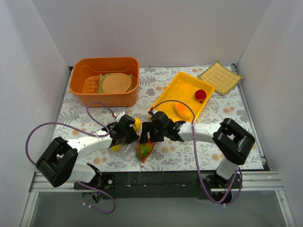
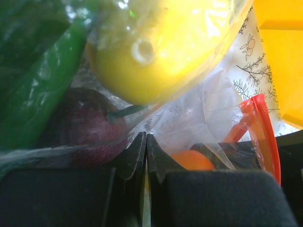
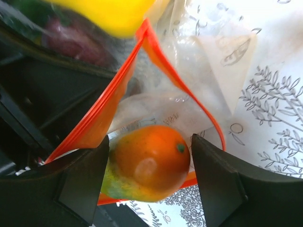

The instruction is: Open the zip-top bag and remove the fake food

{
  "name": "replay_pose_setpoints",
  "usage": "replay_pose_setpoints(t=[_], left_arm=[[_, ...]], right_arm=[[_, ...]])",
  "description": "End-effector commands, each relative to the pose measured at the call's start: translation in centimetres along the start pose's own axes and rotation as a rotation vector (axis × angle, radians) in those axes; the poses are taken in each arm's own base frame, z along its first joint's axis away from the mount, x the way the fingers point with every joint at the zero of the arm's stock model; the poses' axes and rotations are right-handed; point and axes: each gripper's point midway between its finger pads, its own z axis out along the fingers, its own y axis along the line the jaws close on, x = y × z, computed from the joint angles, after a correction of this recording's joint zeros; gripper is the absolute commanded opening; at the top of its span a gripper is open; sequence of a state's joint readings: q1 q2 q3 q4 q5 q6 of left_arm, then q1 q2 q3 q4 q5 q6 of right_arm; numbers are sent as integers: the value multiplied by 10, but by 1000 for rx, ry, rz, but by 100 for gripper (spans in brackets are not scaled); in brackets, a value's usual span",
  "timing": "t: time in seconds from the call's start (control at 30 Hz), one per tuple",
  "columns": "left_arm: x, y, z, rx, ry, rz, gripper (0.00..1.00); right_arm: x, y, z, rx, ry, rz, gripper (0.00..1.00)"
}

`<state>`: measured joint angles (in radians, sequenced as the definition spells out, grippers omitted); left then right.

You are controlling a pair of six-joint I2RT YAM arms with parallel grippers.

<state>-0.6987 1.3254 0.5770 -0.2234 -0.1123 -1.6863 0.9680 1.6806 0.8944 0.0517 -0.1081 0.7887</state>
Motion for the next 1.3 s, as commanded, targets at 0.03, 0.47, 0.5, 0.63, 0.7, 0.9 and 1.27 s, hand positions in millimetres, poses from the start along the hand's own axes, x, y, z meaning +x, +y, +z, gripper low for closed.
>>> replay_pose_setpoints(t=[0.03,0.47,0.5,0.63,0.7,0.9,1.27], left_arm=[[-3,-2,-5,11,-23,-19,0],[-8,0,-4,-4,-51,-32,0],[-9,1,-3,-9,-54,-31,0],[-10,0,-4,-6,-61,-32,0],[-11,-2,-5,-4,-64,-33,0],[-14,-5,-6,-1,-67,-24,0],[-14,-7,-8,4,-61,-14,0]], right_arm=[[5,6,-4,46,11,-95,79],[15,14,-2,30,52,-160,87],[15,13,-5,31,48,-162,87],[-13,9,-17,80,-21,-190,88],[-34,13,-28,100,-73,-195,88],[-32,1,-58,159,-74,-150,89],[26,19,-75,0,50,43,80]])
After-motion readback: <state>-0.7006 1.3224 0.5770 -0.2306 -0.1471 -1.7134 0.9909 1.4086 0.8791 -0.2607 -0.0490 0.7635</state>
